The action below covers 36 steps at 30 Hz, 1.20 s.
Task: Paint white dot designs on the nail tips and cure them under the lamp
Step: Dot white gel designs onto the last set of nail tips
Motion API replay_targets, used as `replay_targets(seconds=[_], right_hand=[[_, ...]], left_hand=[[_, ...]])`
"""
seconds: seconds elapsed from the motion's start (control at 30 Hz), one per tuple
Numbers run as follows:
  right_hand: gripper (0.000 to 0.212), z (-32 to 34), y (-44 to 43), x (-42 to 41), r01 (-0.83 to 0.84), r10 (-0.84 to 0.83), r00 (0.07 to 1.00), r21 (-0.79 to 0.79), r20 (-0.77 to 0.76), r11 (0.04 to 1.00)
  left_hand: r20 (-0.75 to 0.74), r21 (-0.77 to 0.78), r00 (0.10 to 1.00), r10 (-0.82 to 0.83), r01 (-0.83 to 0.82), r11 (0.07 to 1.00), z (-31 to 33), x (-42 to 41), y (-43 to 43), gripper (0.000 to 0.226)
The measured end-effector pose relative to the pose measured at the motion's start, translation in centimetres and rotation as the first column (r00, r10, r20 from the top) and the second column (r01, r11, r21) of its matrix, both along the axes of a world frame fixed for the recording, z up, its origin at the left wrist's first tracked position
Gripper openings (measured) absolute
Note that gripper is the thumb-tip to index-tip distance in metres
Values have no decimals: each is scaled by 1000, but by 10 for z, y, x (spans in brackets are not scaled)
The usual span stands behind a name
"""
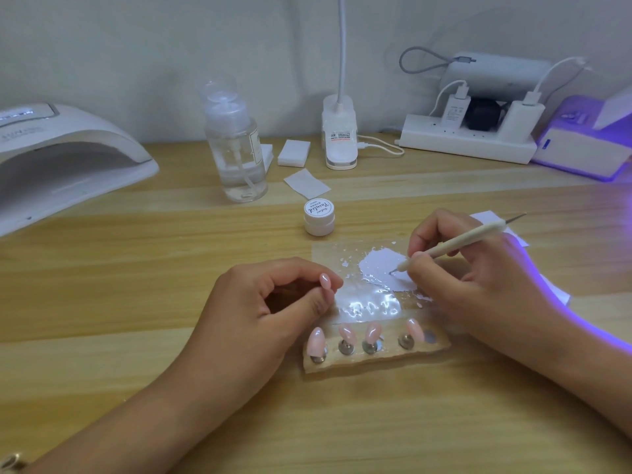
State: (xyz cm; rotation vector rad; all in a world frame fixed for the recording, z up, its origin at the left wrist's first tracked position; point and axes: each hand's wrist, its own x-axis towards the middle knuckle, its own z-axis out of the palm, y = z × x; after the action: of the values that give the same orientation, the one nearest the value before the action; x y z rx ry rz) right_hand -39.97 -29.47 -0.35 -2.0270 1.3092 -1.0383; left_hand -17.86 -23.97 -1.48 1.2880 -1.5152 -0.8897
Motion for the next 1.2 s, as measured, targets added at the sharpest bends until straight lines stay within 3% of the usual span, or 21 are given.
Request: replay_targets(seconds=[0.33, 0.53, 0.83, 0.93, 1.07, 1.2], right_hand=[[9, 0, 0, 1, 10, -10, 1000, -19, 1, 1000], [9, 0, -1, -5, 41, -29, 972, -47, 234, 998], [27, 11, 10, 3, -138, 163, 773, -88, 613, 987], [12, 15, 25, 13, -186, 217, 760, -115, 613, 976], [24, 22, 44, 23, -111, 203, 830, -203, 519, 973], [26, 26, 50, 29, -114, 197, 827, -186, 526, 976]], left_hand=[[8, -6, 1000, -7, 7, 1000, 0, 0, 1, 10], [61, -155, 995, 80, -70, 985, 5, -1, 3, 5], [163, -337, 984, 65, -7, 941, 14, -11, 15, 5], [182, -335, 983, 9, 54, 941, 14, -14, 15, 10], [210, -305, 976, -56, 120, 945, 13, -14, 15, 7], [194, -278, 975, -104, 157, 948, 13, -16, 14, 10]])
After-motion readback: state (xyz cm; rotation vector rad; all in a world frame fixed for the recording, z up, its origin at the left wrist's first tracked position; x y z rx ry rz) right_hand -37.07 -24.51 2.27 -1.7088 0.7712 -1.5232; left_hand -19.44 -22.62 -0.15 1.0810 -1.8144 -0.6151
